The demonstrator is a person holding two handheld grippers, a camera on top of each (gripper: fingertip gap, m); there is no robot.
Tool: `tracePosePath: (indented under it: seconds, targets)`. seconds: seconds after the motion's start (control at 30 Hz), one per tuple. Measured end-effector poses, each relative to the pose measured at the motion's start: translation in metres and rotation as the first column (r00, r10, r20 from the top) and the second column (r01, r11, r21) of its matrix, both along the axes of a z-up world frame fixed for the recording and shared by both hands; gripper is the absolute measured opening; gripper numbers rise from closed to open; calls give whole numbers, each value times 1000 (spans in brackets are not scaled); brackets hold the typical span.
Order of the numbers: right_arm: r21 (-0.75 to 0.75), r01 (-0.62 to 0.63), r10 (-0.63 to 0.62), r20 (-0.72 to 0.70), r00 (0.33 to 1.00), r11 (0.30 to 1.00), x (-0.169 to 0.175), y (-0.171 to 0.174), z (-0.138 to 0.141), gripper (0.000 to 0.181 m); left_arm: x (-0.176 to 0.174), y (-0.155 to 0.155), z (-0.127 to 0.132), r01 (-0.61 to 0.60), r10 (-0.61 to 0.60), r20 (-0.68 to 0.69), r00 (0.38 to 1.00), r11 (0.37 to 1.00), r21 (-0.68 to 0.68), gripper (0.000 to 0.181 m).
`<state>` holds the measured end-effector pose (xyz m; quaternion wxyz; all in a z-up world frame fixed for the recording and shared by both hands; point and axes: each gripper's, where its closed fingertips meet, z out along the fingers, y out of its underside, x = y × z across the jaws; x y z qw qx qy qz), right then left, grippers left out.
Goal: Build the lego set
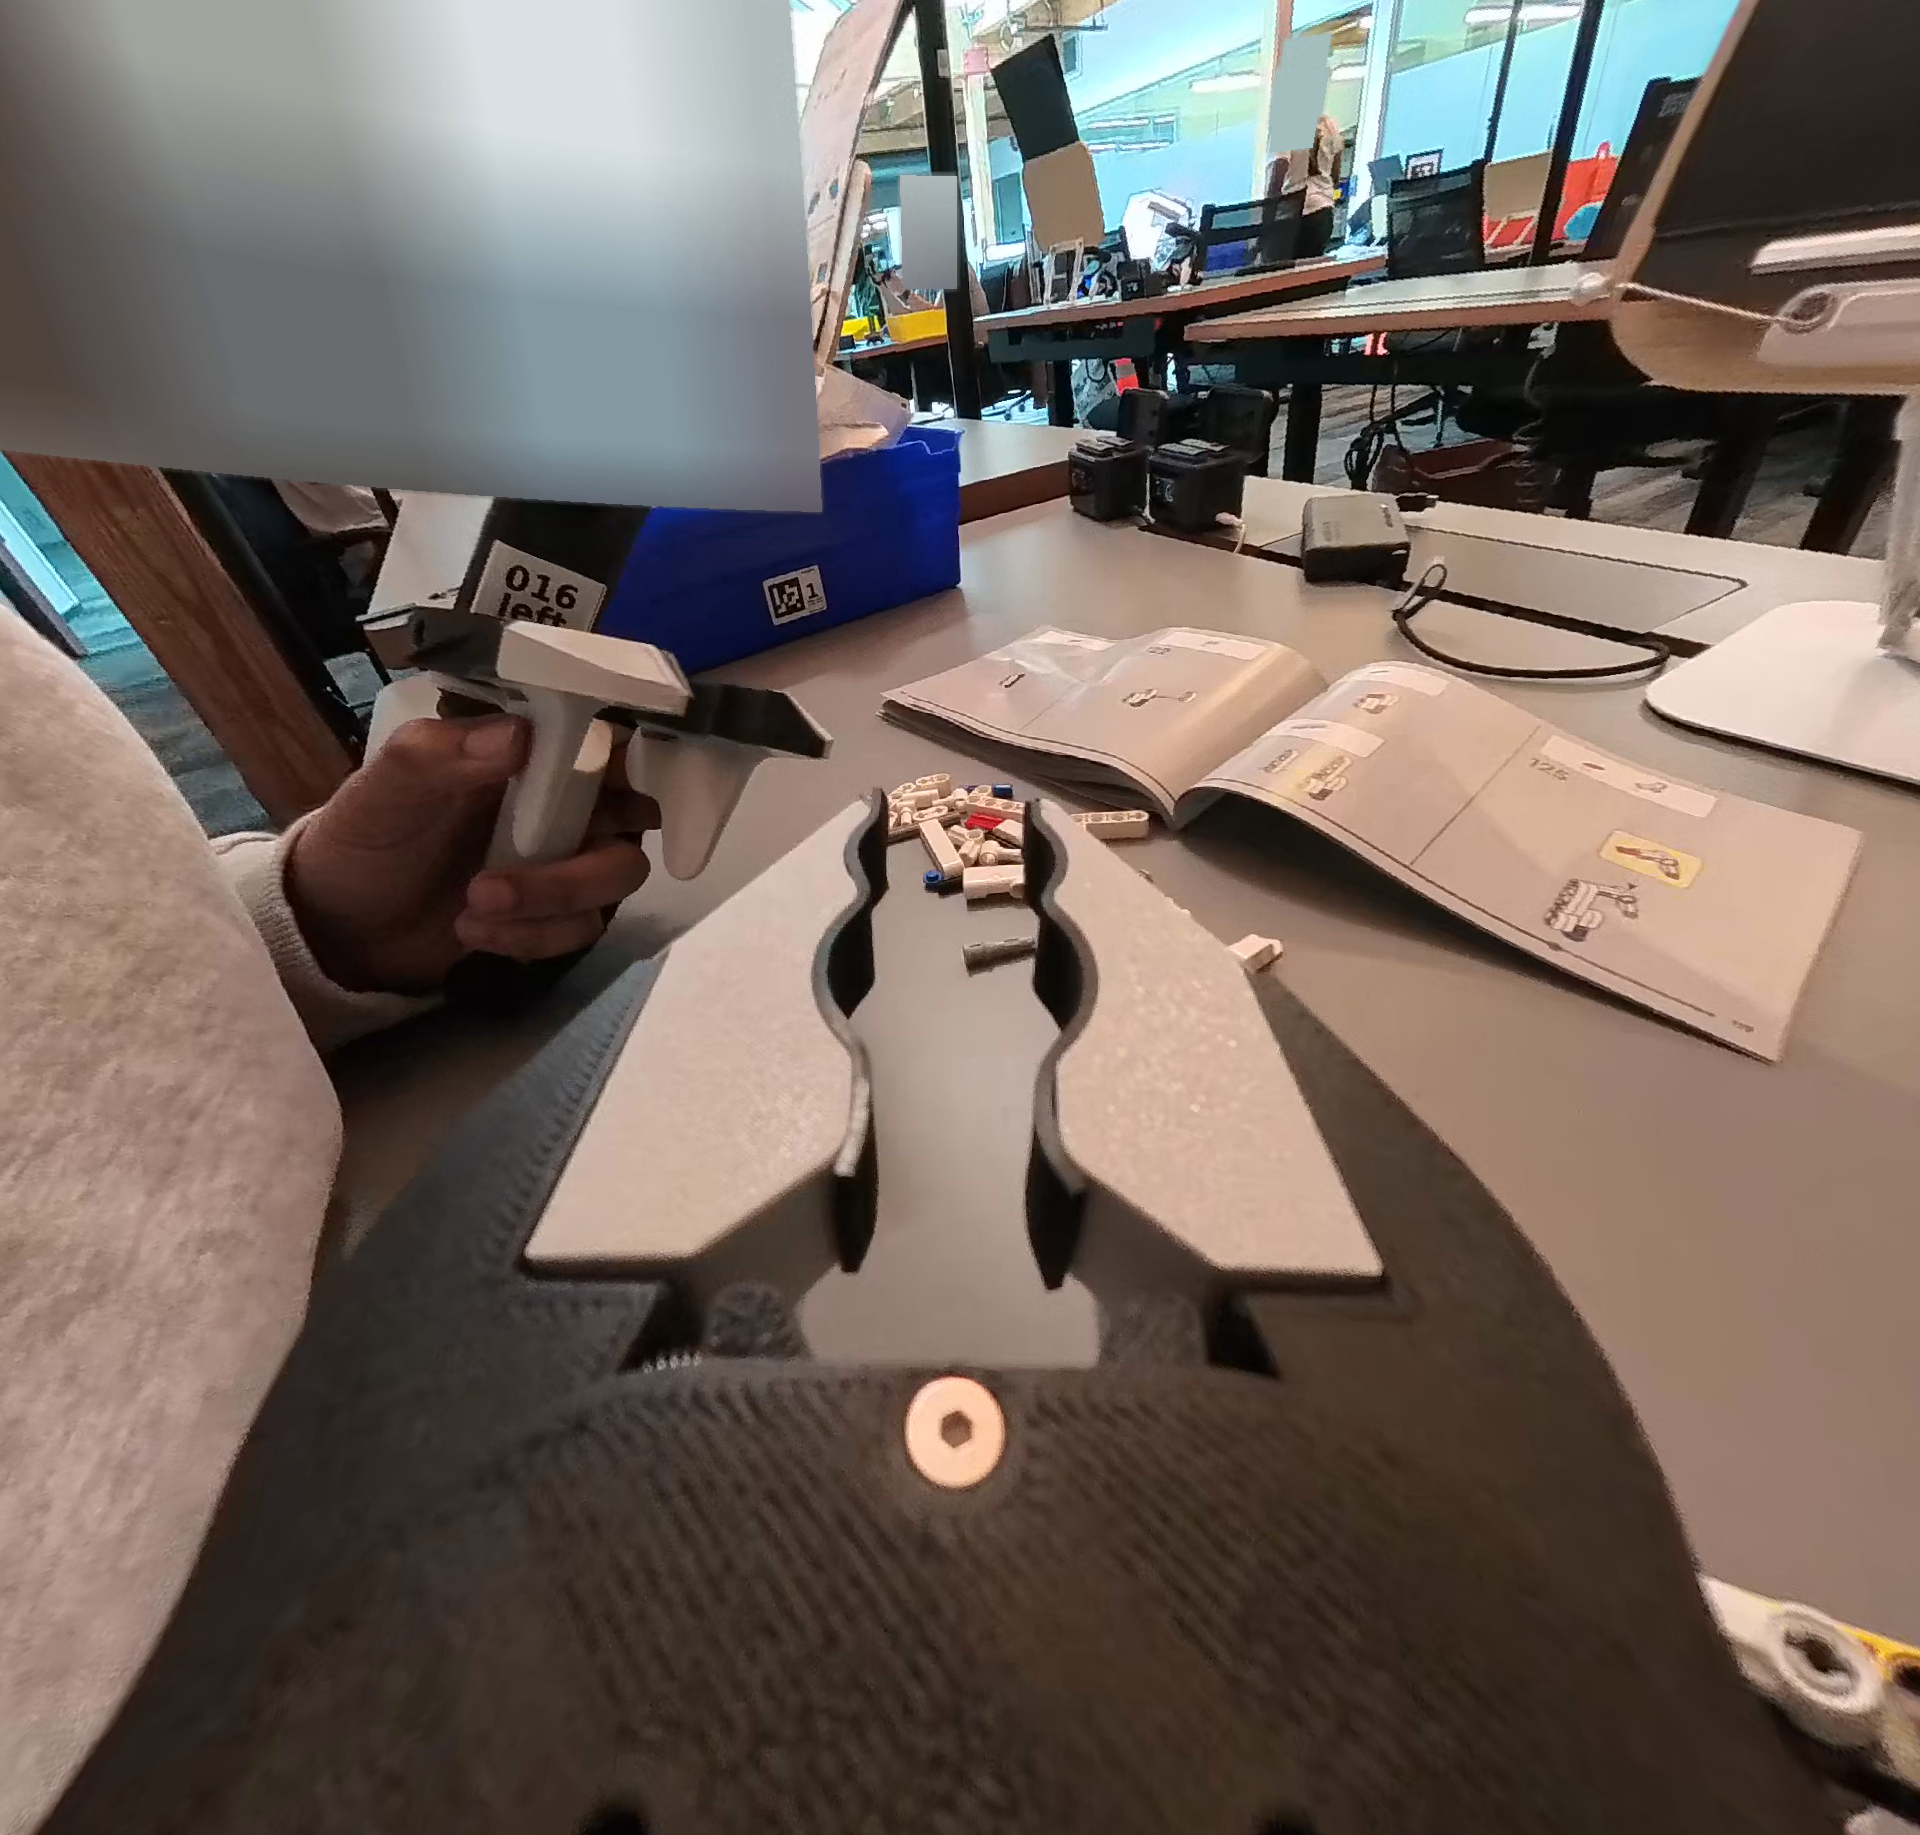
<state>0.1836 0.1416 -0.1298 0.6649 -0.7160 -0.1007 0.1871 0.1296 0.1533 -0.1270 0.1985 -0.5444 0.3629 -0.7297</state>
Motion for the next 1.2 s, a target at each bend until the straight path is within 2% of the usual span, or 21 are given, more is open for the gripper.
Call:
tracePosePath:
  seconds: [0.27,0.5,0.93,1.2]
  targets:
    - [57,-11,9,29,1000,998,-7,-9,12,24,2,-2,-3,7,-6,-19,1000,1000,16,34]
    - [105,11,-9,-22,1000,994,1,-18,23,24,4,-5,-5,22,-21,-32,999,1000,21,34]
    - [67,17,-9,-115,993,998,6,-23,17,25,9,-11,-10,51,-49,-64,997,998,42,35]
    - [50,19,-16,-54,998,999,1,-22,11,25,11,-11,-13,49,-44,-80,996,997,59,35]
